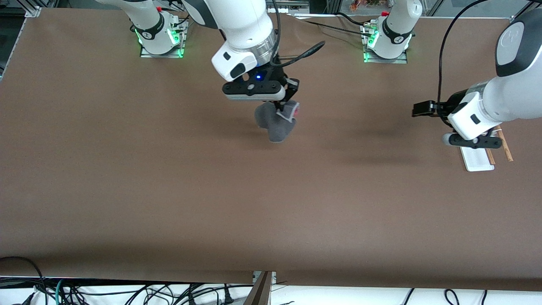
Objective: Pass towel and hang on rack
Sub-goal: 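Hold the towel up with the right gripper while the left gripper reaches it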
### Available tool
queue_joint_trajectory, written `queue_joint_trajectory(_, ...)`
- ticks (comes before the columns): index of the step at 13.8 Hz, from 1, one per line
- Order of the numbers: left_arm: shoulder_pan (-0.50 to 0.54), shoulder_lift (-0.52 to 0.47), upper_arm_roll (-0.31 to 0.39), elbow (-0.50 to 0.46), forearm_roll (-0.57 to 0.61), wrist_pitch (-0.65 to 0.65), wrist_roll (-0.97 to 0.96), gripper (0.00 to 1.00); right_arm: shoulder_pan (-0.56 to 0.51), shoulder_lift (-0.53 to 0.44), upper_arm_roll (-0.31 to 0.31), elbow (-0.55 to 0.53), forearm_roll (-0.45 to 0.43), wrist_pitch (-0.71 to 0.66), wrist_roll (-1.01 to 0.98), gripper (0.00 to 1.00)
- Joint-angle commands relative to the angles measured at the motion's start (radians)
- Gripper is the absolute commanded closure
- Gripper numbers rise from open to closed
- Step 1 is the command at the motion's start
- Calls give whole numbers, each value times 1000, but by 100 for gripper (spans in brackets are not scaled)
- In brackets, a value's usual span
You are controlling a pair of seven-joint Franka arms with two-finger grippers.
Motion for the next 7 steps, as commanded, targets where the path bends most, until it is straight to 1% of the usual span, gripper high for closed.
queue_joint_trajectory(1, 17, -32, 1, -77, -184, 10, 70, 0, 31, 27, -9, 17, 19, 45, 24, 100)
queue_joint_trajectory(2, 11, -58, -4, -132, -213, 45, 73, 0, 34, 27, -9, 17, 20, 46, 24, 100)
queue_joint_trajectory(3, 8, -107, -30, -228, -256, 119, 74, 0, 35, 27, -9, 17, 20, 46, 24, 100)
queue_joint_trajectory(4, 14, -164, -63, -351, -293, 221, 112, 0, 35, 27, -9, 17, 20, 46, 24, 100)
queue_joint_trajectory(5, 14, -213, -88, -457, -319, 332, 193, 0, 37, 27, -9, 17, 20, 48, 24, 100)
queue_joint_trajectory(6, 14, -230, -103, -522, -348, 407, 273, 0, 38, 27, -9, 17, 20, 51, 24, 100)
queue_joint_trajectory(7, 14, -226, -105, -547, -385, 443, 372, 0, 43, 27, -9, 17, 20, 57, 24, 100)
